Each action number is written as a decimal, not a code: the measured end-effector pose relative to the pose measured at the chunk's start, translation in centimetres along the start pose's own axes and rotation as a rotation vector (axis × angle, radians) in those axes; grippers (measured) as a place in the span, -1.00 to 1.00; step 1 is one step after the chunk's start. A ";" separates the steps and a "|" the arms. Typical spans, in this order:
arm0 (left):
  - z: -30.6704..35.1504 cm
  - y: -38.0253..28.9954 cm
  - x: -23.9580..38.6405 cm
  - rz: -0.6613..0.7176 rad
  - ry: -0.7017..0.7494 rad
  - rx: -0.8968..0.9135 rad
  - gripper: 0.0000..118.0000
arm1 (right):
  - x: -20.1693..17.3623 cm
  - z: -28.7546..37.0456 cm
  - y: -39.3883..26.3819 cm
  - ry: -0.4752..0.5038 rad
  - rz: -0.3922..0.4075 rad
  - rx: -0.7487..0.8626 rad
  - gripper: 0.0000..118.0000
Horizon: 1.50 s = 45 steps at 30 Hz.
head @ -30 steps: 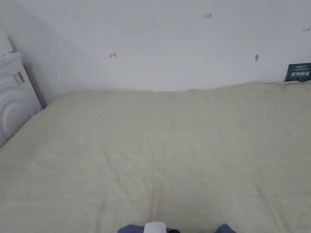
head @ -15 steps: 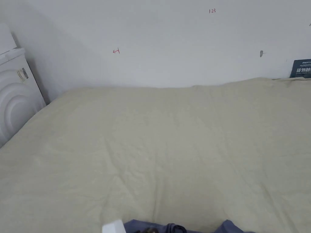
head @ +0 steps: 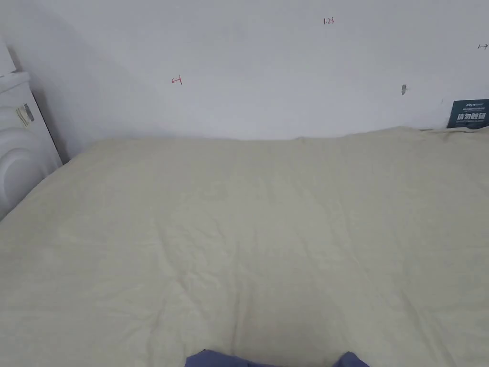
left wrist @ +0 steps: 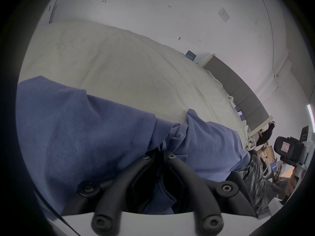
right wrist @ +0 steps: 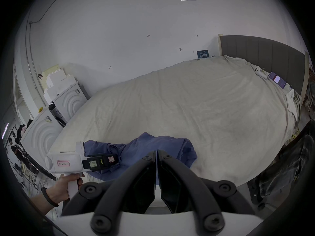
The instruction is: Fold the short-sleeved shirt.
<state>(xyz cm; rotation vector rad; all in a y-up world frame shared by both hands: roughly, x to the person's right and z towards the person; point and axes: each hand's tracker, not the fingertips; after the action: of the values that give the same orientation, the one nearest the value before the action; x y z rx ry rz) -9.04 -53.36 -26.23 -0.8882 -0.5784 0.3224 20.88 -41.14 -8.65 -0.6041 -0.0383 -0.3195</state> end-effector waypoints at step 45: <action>18.1 6.6 -18.4 0.388 0.275 0.382 -0.79 | -0.6 -0.4 -0.2 0.029 0.016 -0.027 -0.98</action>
<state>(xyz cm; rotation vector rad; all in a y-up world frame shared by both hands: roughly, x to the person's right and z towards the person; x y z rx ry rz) -34.76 -47.01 -28.75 -0.6534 -0.0771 0.6271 20.23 -41.37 -8.90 -0.6266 -0.0013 -0.3137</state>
